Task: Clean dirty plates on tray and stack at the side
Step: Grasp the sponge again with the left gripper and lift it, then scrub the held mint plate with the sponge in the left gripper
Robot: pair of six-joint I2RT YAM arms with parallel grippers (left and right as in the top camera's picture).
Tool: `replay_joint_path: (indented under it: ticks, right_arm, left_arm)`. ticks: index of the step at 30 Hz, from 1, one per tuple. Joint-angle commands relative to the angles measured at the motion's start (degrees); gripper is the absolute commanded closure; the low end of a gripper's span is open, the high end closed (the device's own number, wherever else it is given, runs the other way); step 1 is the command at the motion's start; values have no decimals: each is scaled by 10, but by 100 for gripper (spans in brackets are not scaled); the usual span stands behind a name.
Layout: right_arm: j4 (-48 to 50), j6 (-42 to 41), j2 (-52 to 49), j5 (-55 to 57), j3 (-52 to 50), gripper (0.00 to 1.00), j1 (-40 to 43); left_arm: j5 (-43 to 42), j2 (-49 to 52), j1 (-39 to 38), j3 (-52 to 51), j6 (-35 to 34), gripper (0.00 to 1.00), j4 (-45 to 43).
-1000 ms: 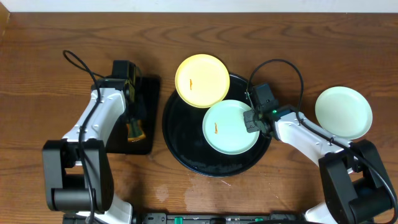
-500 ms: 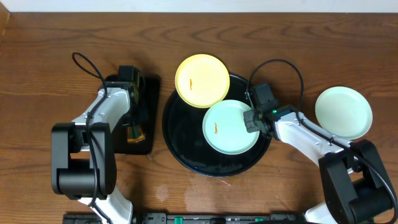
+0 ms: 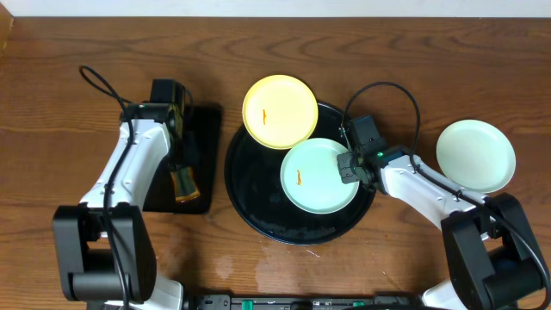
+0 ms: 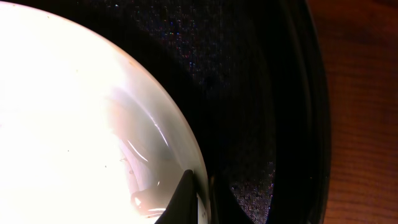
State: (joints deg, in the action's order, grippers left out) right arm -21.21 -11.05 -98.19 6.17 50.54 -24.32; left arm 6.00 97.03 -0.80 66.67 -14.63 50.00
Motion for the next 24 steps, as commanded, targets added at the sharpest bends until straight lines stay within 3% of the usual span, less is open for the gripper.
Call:
replay_joint_path:
  ticks: [1,5,7,10,12,14,21,24]
  right_arm:
    - [-11,4,-30,-7,-16,98,1]
    - [-11,4,-30,-7,-16,96,1]
    - [-11,4,-30,-7,-16,95,1]
    - [-11,4,-30,-7,-16,84,1]
    - [-12,4,-30,-6,-16,76,1]
    - [-12,4,-30,-7,-16,73,1]
    - [-10,4,-30,-7,-16,75,1]
    - [-6,4,-30,-7,-16,88,4]
  left_arm:
    - [5,18,4,-35,-31,54,-14]
    - [-19,34,4,-75,-39,70,-58]
    - [-26,40,3,-85,-39,73,-73]
    - [-26,51,3,-91,-39,78,-95]
    - [-31,55,3,-91,-24,92,-101]
    - [-60,55,4,-90,7,92,-107]
    - [-82,21,3,-15,28,92,-24]
    - [-84,-10,2,29,28,93,24]
